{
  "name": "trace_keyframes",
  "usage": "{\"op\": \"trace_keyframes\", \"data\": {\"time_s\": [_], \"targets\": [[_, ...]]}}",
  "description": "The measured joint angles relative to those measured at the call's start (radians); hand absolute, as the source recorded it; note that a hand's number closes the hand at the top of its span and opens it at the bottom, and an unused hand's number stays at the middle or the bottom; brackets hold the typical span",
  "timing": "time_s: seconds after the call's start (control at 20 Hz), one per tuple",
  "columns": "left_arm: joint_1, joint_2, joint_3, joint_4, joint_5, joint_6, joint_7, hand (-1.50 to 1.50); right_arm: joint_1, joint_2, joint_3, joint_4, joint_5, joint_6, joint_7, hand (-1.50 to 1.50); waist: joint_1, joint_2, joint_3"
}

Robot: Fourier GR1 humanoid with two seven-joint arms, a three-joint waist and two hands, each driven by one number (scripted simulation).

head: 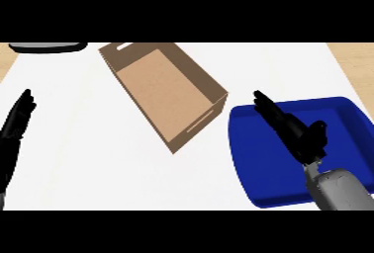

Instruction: Pick the cupcake from the tray and place it in the cardboard box

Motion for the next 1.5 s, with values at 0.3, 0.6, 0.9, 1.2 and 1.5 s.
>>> {"op": "trace_keyframes", "data": {"time_s": [0.3, 0.6, 0.9, 1.2, 1.5], "targets": [[0.018, -0.047, -0.010, 0.043, 0.013, 0.021, 0.064, 0.00, -0.051, -0.049, -0.271, -0.015, 0.042, -0.263, -0.082, -1.50, -0.007, -0.001, 0.010], [0.054, -0.099, -0.031, 0.071, 0.038, 0.031, 0.106, 0.00, 0.020, -0.091, -0.455, 0.111, 0.204, -0.649, -0.051, -1.50, -0.023, 0.010, 0.008], [0.013, -0.158, -0.085, 0.091, 0.001, 0.044, 0.156, 0.00, 0.147, -0.040, -0.486, 0.037, 0.313, -0.863, -0.066, -1.50, 0.012, 0.005, 0.011], [0.002, -0.172, -0.093, 0.086, -0.011, 0.047, 0.180, 0.00, 0.286, -0.205, -0.377, -0.019, 0.460, -0.762, 0.186, -1.50, 0.026, 0.002, 0.008], [-0.020, -0.186, -0.103, 0.098, -0.026, 0.051, 0.190, 0.00, 0.339, -0.369, -0.267, -0.116, 0.471, -0.493, 0.485, -1.50, 0.035, 0.004, 0.006]]}}
